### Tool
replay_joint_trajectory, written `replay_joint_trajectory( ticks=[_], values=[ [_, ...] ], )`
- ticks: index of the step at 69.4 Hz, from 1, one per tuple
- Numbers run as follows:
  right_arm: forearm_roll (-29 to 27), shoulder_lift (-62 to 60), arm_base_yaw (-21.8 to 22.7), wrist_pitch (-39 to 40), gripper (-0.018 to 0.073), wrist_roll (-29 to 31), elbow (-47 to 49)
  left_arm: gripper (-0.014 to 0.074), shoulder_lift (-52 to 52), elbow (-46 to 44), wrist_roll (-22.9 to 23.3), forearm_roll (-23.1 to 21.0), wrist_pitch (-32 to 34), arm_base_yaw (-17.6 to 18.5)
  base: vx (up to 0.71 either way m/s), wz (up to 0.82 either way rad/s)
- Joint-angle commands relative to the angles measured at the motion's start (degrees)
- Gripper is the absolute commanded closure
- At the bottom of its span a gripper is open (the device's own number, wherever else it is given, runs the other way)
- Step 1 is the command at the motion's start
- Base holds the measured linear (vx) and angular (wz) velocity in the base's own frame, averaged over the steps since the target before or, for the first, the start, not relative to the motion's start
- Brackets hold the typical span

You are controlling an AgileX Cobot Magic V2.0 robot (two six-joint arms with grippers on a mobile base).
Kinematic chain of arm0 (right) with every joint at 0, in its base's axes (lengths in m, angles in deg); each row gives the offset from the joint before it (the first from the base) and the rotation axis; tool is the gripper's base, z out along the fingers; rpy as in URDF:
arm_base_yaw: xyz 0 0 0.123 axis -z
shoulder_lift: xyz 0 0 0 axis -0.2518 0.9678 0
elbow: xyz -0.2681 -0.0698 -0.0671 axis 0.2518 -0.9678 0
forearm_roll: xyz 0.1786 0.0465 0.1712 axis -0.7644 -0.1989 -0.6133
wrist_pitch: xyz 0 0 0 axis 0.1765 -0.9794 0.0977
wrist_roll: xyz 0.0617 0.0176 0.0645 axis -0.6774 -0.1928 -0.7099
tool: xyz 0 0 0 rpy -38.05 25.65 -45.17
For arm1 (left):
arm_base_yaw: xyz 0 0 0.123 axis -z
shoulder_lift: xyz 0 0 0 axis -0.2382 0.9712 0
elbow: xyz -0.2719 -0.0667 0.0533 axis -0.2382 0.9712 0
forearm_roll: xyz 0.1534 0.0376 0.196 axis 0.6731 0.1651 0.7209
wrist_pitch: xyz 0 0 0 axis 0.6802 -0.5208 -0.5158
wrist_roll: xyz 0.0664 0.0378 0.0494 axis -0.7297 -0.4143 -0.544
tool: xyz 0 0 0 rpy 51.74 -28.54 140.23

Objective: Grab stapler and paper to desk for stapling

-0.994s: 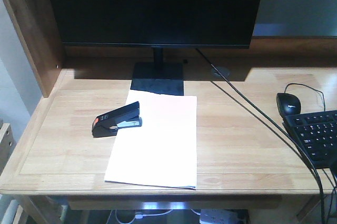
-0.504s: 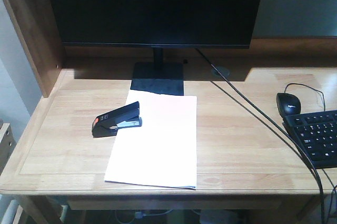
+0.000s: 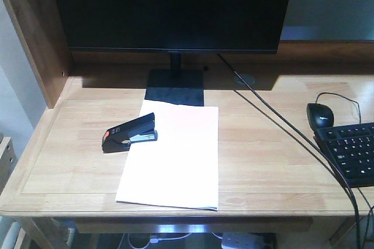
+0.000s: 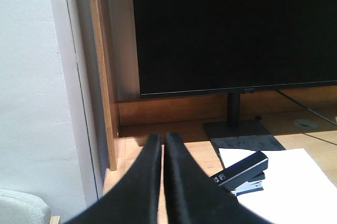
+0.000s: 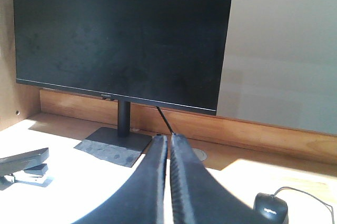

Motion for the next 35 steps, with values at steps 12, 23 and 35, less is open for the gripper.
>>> replay_joint_trajectory(
  ticks=[12, 23, 35],
  values=[
    [1.11, 0.60, 0.08, 0.45, 0.0569, 0.54, 1.70, 0.0603, 0.72, -1.27, 0.04, 0.17, 4.24, 0.18, 0.00, 0.00],
    [1.11, 0.60, 0.08, 0.57, 0.0569, 0.55, 1.70, 0.0603, 0.72, 0.98, 0.04, 0.12, 4.89, 0.18, 0.00, 0.00],
    [1.11, 0.60, 0.08, 0.57, 0.0569, 0.55, 1.70, 0.0603, 0.67, 7.11, -1.01, -0.22, 5.28, -1.27, 0.00, 0.00]
  ],
)
